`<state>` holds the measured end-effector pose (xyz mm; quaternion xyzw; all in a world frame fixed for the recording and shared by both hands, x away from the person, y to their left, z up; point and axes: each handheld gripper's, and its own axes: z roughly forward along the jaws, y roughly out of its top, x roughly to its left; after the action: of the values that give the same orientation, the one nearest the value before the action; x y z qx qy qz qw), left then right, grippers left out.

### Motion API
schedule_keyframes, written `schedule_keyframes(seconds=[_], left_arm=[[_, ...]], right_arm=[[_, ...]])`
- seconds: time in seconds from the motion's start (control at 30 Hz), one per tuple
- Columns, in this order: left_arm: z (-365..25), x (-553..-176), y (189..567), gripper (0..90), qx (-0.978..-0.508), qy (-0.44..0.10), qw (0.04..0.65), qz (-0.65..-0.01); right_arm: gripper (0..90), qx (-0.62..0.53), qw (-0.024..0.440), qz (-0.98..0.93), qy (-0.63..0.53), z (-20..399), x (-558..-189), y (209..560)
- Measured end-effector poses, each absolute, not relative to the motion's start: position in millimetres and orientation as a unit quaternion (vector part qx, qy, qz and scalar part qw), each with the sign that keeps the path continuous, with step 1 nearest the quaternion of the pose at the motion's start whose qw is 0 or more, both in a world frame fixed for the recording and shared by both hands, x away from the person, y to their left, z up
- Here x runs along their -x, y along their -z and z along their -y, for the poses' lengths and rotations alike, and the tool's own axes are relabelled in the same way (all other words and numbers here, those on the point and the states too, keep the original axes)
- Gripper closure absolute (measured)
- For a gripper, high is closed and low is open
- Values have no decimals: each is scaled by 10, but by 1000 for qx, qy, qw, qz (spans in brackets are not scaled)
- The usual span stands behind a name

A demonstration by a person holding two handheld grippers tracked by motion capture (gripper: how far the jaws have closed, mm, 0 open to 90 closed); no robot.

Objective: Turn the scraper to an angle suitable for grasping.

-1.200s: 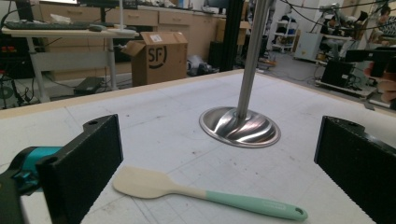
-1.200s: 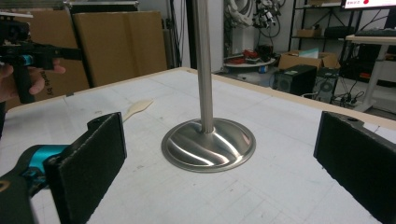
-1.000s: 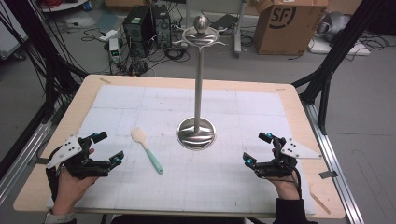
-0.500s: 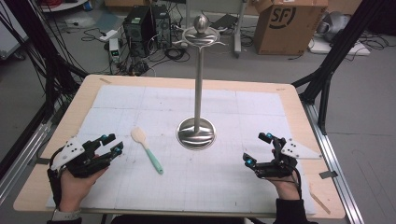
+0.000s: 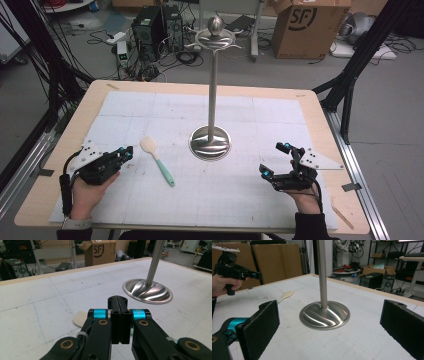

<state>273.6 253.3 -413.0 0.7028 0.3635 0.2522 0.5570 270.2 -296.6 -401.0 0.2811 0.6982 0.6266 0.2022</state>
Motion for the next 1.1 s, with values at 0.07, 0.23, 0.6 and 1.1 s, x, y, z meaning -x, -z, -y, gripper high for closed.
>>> schedule_keyframes(seconds=[0.07, 0.23, 0.6, 1.1], left_arm=[[-2479, -2777, 4119, 899, -705, -254, 554, -363], [-2347, -2914, 4128, 899, -724, -252, 527, -368], [-2155, -3195, 4264, 899, -757, -217, 491, -373], [-1943, -3446, 4481, 899, -800, -189, 433, -369]], right_arm=[[14, -280, 203, -699, -626, 2965, -2703, 4010], [14, -282, 203, -697, -627, 2978, -2708, 4011], [14, -277, 194, -704, -625, 2966, -2689, 4011], [14, -273, 195, -706, -624, 2962, -2688, 4008]])
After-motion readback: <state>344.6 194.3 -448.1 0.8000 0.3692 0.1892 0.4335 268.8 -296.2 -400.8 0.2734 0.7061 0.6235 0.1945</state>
